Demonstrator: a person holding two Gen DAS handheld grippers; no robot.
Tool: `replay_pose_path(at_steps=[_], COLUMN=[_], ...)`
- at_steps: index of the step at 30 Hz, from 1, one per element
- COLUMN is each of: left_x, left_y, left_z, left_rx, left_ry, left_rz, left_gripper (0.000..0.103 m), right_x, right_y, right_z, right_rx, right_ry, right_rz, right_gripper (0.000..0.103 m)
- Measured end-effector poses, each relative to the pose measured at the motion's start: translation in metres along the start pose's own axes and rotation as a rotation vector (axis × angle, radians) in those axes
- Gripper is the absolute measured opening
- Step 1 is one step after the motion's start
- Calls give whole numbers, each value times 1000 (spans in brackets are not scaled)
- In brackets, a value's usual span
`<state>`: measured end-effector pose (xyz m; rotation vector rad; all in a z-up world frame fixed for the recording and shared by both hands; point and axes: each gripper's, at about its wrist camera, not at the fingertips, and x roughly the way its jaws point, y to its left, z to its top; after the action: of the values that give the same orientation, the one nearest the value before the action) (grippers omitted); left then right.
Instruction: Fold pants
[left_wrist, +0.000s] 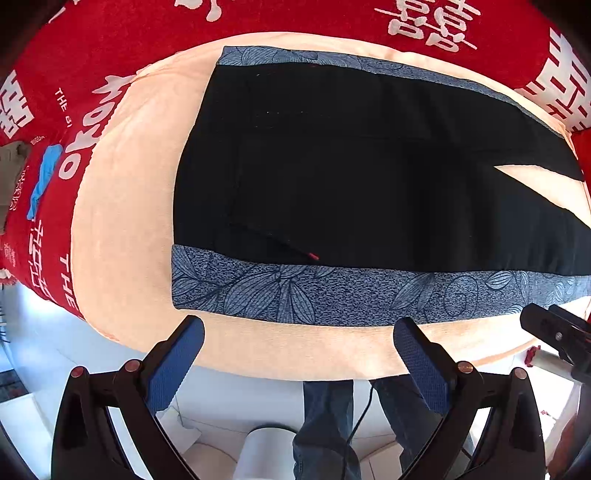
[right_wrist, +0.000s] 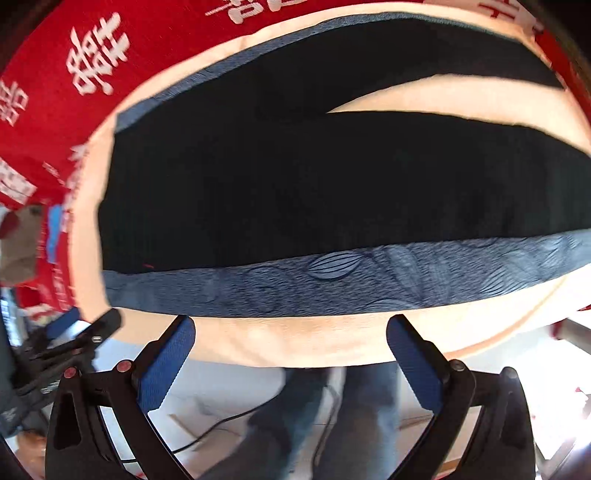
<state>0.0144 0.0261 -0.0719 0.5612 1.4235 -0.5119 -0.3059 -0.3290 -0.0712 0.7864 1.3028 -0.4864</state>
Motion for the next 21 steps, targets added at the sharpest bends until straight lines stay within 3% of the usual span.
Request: replay_pose_path(at_steps=[4, 21], left_x=[2, 8], left_y=[2, -5], left_z=[3, 8], left_rx=[-8, -20], left_ry=[10, 26], left_rz=[-4, -7], left_gripper=[103, 103], right_x=[1, 5], right_y=[3, -9], right_z=[6, 7], right_rx=[-29, -16], right_ry=[-12, -15], right_rz=[-79, -135], right_gripper=[103, 103])
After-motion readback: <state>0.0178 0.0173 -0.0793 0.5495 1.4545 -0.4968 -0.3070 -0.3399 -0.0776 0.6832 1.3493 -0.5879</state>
